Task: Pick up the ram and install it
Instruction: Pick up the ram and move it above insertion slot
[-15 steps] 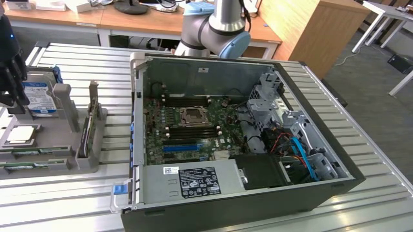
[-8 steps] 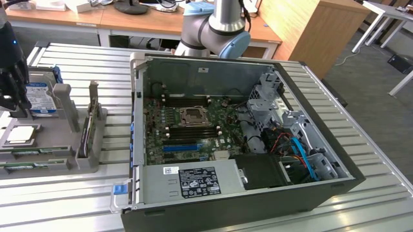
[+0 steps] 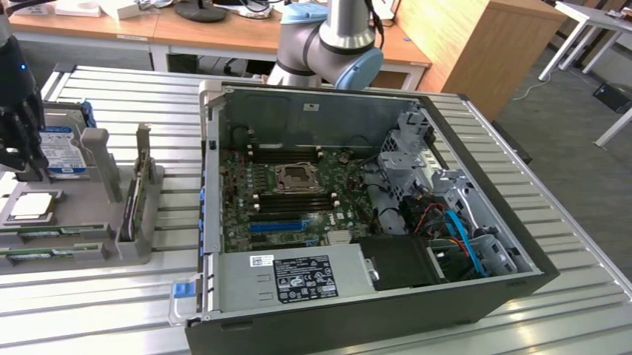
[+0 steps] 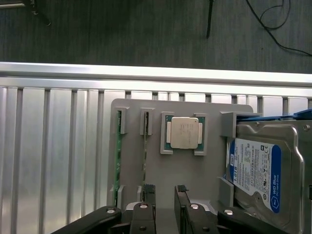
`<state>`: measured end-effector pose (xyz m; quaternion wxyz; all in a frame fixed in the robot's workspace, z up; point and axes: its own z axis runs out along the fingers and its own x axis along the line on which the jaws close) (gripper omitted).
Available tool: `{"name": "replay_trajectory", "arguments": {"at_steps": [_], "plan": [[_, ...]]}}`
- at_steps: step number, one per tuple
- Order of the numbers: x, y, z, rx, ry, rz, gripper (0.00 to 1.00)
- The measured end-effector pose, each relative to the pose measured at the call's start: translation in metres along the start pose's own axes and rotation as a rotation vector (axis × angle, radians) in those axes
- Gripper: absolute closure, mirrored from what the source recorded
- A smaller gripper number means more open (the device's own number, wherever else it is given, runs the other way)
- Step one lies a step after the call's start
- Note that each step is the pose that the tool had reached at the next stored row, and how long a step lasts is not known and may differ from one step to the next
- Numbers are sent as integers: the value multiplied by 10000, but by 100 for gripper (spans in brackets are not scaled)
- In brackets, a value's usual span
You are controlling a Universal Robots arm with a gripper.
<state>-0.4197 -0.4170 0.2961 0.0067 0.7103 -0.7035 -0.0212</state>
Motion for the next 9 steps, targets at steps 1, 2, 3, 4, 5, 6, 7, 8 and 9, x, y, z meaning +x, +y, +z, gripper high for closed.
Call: {"name": "replay_trajectory", "arguments": {"at_steps": [1, 2, 3, 4, 5, 6, 7, 8, 9], "plan": [[16, 0, -1, 0, -1, -1, 70], [33, 0, -1, 0, -2, -1, 70], [48, 1, -1, 0, -2, -1, 70], [64, 1, -1, 0, -2, -1, 70], [81, 2, -2, -1, -2, -2, 70], [98, 3, -3, -1, -1, -2, 70], [114, 4, -3, -1, -1, -1, 70], [130, 5, -3, -1, -2, -2, 70], [146, 5, -3, 0, -2, -2, 70]]}}
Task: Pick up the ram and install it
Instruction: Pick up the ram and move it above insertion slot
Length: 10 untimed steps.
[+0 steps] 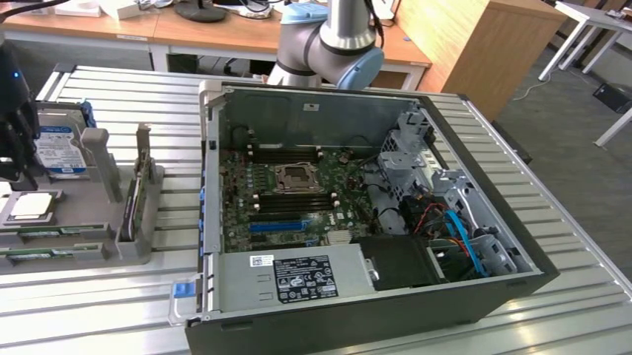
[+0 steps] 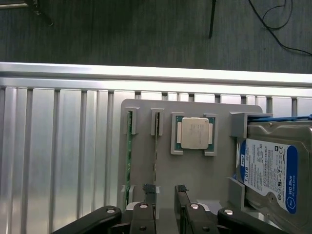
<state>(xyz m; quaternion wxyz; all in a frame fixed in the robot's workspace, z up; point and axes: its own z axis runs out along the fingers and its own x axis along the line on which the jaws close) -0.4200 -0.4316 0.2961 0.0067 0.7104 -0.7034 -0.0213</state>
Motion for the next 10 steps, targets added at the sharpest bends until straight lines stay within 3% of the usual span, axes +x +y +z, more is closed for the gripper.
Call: {"name": "replay_trajectory", "arguments": {"at_steps": [10], "plan": [[162, 10, -3, 0, 0, -1, 70]]}}
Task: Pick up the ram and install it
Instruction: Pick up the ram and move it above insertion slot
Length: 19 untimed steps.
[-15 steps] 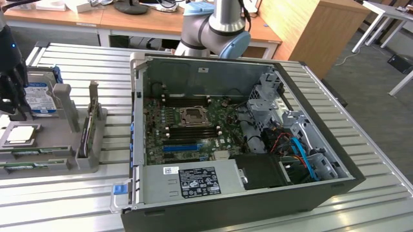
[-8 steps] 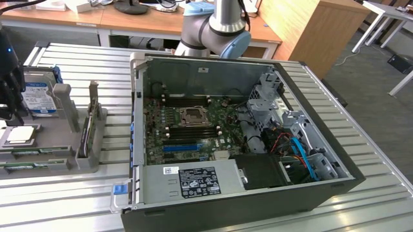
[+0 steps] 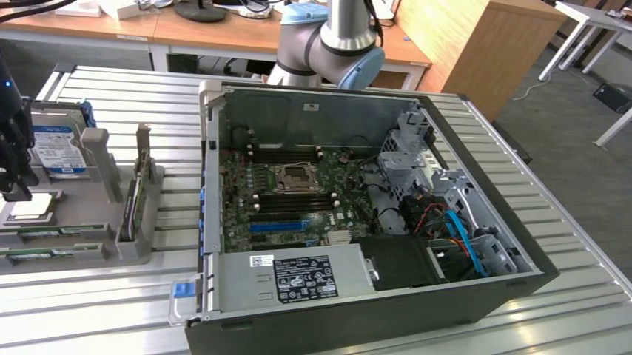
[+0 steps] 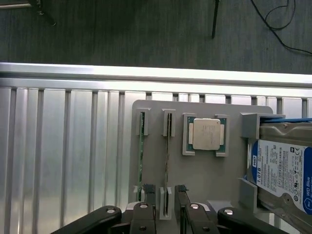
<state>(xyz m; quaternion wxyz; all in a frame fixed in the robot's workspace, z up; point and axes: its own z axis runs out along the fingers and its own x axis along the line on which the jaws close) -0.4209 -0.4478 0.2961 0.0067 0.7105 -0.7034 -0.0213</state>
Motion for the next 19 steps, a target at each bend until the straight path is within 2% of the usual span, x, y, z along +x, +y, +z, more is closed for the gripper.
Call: {"name": "replay_trajectory", "arguments": {"at_steps": [8, 9, 19], "plan": [[132, 12, -2, 0, 0, 1, 70], [181, 16, -4, -1, 0, 1, 70], [184, 14, 40, 0, 0, 0, 70]]}}
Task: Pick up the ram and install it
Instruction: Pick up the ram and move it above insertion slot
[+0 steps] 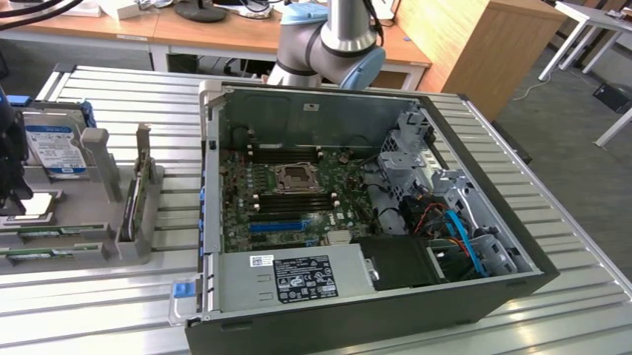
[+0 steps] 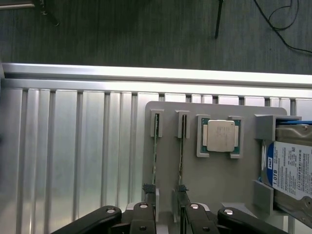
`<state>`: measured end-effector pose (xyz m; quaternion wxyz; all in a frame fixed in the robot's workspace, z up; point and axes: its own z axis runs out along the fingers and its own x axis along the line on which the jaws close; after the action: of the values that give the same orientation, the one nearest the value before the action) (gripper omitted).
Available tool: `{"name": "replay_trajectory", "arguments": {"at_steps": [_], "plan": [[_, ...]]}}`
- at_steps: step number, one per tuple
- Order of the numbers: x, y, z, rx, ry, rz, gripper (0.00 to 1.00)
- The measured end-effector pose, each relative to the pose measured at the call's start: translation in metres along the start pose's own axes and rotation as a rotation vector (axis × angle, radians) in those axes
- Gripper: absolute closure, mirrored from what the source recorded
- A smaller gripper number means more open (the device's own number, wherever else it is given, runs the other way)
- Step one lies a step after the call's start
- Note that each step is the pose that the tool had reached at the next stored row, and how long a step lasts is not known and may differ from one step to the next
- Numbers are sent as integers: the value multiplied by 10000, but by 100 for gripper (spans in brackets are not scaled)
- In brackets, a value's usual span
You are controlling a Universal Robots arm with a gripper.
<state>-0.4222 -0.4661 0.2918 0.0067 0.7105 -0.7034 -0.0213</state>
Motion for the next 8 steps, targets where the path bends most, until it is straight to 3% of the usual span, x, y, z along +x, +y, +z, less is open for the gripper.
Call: {"name": "replay_trajectory", "arguments": {"at_steps": [8], "plan": [[1, -2, 47, 0, 1, 0, 70]]}}
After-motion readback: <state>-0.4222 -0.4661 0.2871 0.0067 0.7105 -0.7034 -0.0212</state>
